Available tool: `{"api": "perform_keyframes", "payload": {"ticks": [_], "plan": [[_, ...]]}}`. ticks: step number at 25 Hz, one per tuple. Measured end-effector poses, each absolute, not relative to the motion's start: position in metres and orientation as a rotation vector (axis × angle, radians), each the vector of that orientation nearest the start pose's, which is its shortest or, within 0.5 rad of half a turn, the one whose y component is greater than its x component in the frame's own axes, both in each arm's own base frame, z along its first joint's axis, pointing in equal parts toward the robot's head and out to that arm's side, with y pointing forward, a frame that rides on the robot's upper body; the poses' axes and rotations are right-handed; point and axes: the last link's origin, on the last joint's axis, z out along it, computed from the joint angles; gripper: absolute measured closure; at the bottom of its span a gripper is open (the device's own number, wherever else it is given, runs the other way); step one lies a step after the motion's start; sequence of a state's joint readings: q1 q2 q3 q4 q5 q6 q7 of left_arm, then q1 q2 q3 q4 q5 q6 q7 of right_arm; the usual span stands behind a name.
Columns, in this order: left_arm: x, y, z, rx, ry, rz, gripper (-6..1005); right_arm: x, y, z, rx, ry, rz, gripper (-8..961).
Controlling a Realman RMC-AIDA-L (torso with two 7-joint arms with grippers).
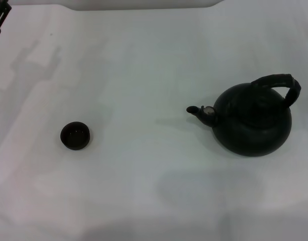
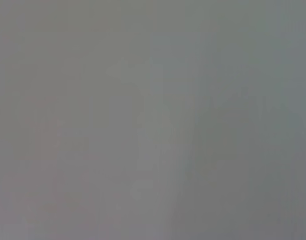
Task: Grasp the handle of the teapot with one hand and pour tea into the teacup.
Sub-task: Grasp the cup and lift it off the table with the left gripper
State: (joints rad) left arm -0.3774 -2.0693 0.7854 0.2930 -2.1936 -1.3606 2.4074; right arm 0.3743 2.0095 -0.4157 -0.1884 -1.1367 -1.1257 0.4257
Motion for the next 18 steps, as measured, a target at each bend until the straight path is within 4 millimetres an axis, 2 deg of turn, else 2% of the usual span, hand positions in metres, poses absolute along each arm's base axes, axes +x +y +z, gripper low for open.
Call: {"api": "perform_keyframes", "payload": {"ticks": [18], "plan": [[-0.3197,0.3251,0.0385,-1.741,-0.533,-1.030,365,0.3943,0.3200,0.0682,-1.581,0.538,0.530,78]]}}
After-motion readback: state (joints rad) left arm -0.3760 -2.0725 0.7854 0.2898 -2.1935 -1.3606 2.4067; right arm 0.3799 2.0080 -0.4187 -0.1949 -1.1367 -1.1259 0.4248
